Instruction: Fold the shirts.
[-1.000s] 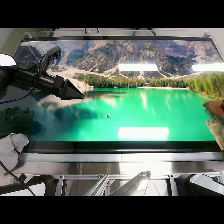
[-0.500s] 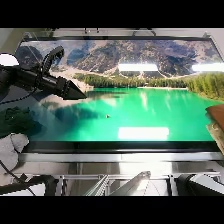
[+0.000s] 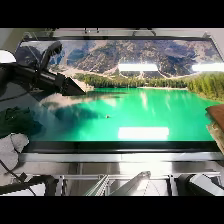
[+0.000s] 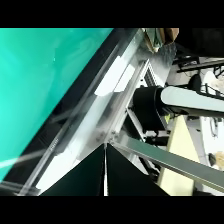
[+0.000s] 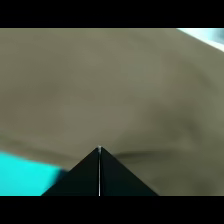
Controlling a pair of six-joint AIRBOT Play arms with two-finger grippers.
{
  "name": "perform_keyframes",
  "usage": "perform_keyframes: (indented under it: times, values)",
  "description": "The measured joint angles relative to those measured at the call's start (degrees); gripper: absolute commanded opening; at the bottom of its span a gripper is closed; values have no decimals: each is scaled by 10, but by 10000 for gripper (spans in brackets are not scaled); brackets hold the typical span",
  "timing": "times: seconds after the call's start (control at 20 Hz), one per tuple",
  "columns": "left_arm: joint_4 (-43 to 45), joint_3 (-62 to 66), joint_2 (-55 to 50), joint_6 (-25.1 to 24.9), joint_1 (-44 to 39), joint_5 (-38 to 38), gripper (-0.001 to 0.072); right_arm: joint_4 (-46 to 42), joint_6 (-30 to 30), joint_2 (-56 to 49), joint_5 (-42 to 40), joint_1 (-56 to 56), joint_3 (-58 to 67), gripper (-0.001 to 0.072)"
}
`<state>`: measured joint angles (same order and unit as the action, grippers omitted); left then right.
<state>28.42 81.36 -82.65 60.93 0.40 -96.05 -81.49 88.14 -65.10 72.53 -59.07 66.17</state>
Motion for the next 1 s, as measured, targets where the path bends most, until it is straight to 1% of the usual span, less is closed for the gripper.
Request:
perform_keyframes:
  times: [0.2, 0.3, 0.45, 0.55, 0.6, 0.65, 0.8, 1.0]
  values:
    - [0, 57, 4, 1, 27, -5, 4, 125, -16, 65, 24, 108, -6, 21]
    - [0, 40, 22, 1, 40, -7, 4, 166, -19, 106, 35, 190, -43, 20]
    - [5, -68, 82, -5, 52, 4, 4, 206, -16, 172, 17, 336, -141, 20]
    - [12, -171, 139, -12, 55, 19, 6, 219, 0, 217, -19, 438, -224, 20]
    - [22, -224, 168, -15, 56, 35, 21, 223, 8, 233, -38, 475, -255, 21]
    - [33, -273, 194, -16, 57, 47, 21, 227, 15, 245, -54, 508, -283, 21]
    - [52, -381, 259, -19, 59, 75, 20, 235, 24, 261, -85, 559, -326, 22]
    - [61, -449, 311, -21, 59, 94, 20, 240, 29, 268, -108, 581, -344, 22]
